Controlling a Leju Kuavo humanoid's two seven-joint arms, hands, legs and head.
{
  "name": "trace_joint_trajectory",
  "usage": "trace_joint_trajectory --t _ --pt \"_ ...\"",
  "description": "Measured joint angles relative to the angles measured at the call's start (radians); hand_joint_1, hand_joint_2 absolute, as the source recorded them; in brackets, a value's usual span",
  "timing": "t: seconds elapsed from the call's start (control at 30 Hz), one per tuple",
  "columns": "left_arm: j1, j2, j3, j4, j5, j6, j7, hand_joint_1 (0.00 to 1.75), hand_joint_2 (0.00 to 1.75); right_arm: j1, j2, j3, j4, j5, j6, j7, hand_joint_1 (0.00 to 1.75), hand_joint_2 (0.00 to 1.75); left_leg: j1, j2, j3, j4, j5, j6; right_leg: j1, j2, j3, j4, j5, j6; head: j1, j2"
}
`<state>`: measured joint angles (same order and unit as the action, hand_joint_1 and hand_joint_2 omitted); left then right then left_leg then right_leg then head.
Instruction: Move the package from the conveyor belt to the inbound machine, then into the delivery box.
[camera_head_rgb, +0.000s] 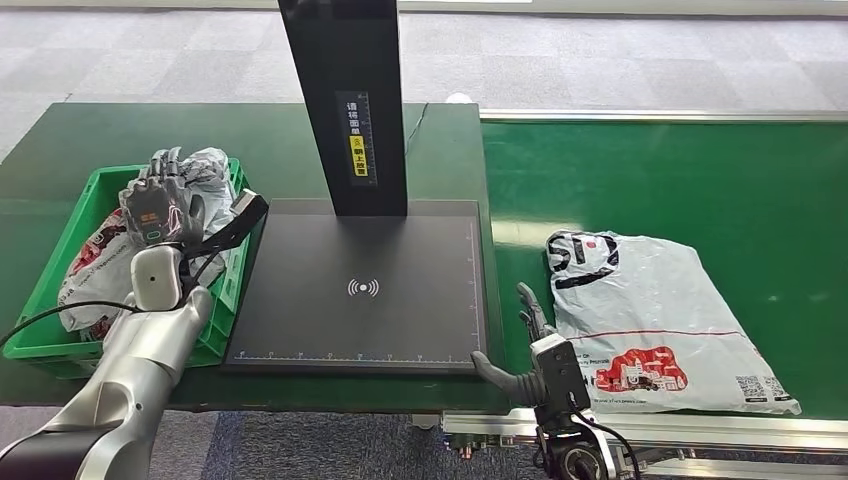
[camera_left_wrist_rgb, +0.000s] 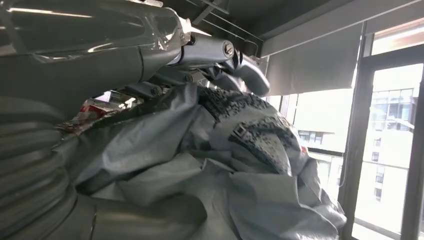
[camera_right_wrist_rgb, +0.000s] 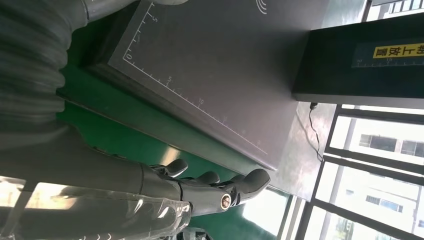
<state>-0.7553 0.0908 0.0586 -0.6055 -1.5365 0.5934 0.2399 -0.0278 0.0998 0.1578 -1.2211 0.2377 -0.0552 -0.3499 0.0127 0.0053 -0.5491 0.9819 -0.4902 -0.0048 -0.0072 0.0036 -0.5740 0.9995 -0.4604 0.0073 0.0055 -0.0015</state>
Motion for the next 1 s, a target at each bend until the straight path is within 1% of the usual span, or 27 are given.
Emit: trace_joint_trajectory --t 0.1,0.17,0.2,0.23,0.3,0.33,0.37,0.43,0.53,0.7,0.77,0.8,0.83,0.93,0.97,1.0 --pt "0.017 0.009 0.002 -0.011 -0.002 0.006 -0.005 0.00 1.75 0.000 -0.001 0.002 0.000 0.005 0.004 0.005 0.00 1.75 0.000 0.000 0.000 0.000 0.000 0.000 0.000 0.000 0.000 0.000 0.000 0.000 0.000 0.000" --pt "0.033 0.009 0.003 -0.032 0.019 0.013 -0.036 0.00 1.75 0.000 -0.002 0.003 0.000 0.008 0.005 0.006 0.00 1.75 0.000 0.000 0.000 0.000 0.000 0.000 0.000 0.000 0.000 0.000 0.000 0.000 0.000 0.000" --pt "0.047 0.006 0.004 -0.057 0.051 0.019 -0.075 0.00 1.75 0.000 -0.003 0.003 0.000 0.009 0.006 0.006 0.00 1.75 0.000 0.000 0.000 0.000 0.000 0.000 0.000 0.000 0.000 0.000 0.000 0.000 0.000 0.000" --pt "0.067 -0.001 0.006 -0.095 0.102 0.025 -0.135 0.00 1.75 0.000 -0.003 0.003 0.000 0.009 0.007 0.005 0.00 1.75 0.000 0.000 0.001 0.000 0.000 0.000 0.000 0.000 0.000 0.000 0.000 0.000 0.000 0.000" --pt "0.113 -0.020 0.018 -0.193 0.224 0.031 -0.283 0.00 1.75 0.001 -0.006 0.004 0.000 0.009 0.007 0.003 0.00 1.75 0.000 -0.001 0.000 0.000 0.000 0.000 0.000 0.000 0.000 0.000 0.000 0.000 0.000 0.000" --pt "0.132 -0.031 0.025 -0.236 0.269 0.032 -0.341 0.00 1.75 0.002 -0.007 0.004 0.000 0.009 0.007 0.002 0.00 1.75 0.000 -0.001 0.000 0.000 0.000 0.000 0.000 -0.001 0.000 0.000 0.000 0.000 0.000 0.000" --pt "0.146 -0.039 0.031 -0.272 0.296 0.032 -0.377 0.00 1.75 0.002 -0.008 0.005 0.000 0.009 0.007 0.001 0.00 1.75 0.000 -0.002 0.000 0.000 0.000 0.000 0.000 -0.001 0.000 0.000 0.000 0.000 0.000 0.000" --pt "0.167 -0.051 0.040 -0.324 0.312 0.032 -0.398 0.00 1.75 0.002 -0.009 0.006 0.000 0.009 0.007 0.000 0.00 1.75 0.000 -0.002 -0.001 0.000 0.000 0.000 0.000 -0.001 0.000 0.000 0.000 0.000 0.000 0.000" --pt "0.186 -0.062 0.051 -0.377 0.319 0.032 -0.402 0.00 1.75 0.003 -0.011 0.006 0.000 0.009 0.007 -0.001 0.00 1.75 0.000 -0.002 -0.001 0.000 0.000 0.000 0.000 -0.001 0.000 0.000 0.000 0.000 0.000 0.000" --pt "0.202 -0.071 0.061 -0.421 0.320 0.032 -0.404 0.00 1.75 0.003 -0.011 0.006 0.000 0.009 0.007 -0.002 0.00 1.75 0.000 -0.002 0.000 0.000 0.000 0.000 0.000 -0.001 0.000 0.000 0.000 0.000 0.000 0.000" --pt "0.205 -0.075 0.063 -0.431 0.344 0.032 -0.431 0.00 1.75 0.003 -0.012 0.006 0.000 0.008 0.006 -0.004 0.00 1.75 0.000 -0.002 0.000 0.000 0.000 0.000 0.000 -0.001 0.000 0.000 0.000 0.000 0.000 0.000" --pt "0.208 -0.081 0.067 -0.438 0.378 0.032 -0.474 0.00 1.75 0.002 -0.012 0.006 0.000 0.007 0.005 -0.007 0.00 1.75 0.000 -0.002 0.000 0.000 0.000 0.000 0.000 -0.001 0.000 0.000 0.000 0.000 0.000 0.000" --pt "0.213 -0.089 0.074 -0.449 0.425 0.032 -0.539 0.00 1.75 0.002 -0.012 0.006 0.001 0.004 0.004 -0.011 0.00 1.75 0.000 -0.002 0.000 0.000 0.000 0.000 0.000 -0.001 0.000 0.000 0.000 0.000 0.000 0.000" --pt "0.238 -0.138 0.120 -0.504 0.574 0.032 -0.787 0.00 1.75 -0.003 -0.012 0.010 0.006 -0.010 0.001 -0.029 0.00 1.75 0.000 -0.003 -0.001 0.000 0.000 0.000 0.000 -0.001 0.000 0.000 0.000 0.000 0.000 0.000" --pt "0.251 -0.157 0.135 -0.528 0.609 0.032 -0.850 0.00 1.75 -0.006 -0.013 0.013 0.009 -0.016 -0.001 -0.034 0.00 1.75 0.000 -0.003 -0.001 0.000 0.000 0.000 -0.001 -0.001 0.000 0.000 0.000 0.000 0.000 0.000" --pt "0.265 -0.176 0.145 -0.554 0.638 0.032 -0.890 0.00 1.75 -0.010 -0.013 0.016 0.012 -0.020 -0.003 -0.038 0.00 1.75 -0.001 -0.003 -0.001 0.000 0.000 0.000 -0.001 -0.001 0.000 0.000 0.000 0.000 0.000 0.000"
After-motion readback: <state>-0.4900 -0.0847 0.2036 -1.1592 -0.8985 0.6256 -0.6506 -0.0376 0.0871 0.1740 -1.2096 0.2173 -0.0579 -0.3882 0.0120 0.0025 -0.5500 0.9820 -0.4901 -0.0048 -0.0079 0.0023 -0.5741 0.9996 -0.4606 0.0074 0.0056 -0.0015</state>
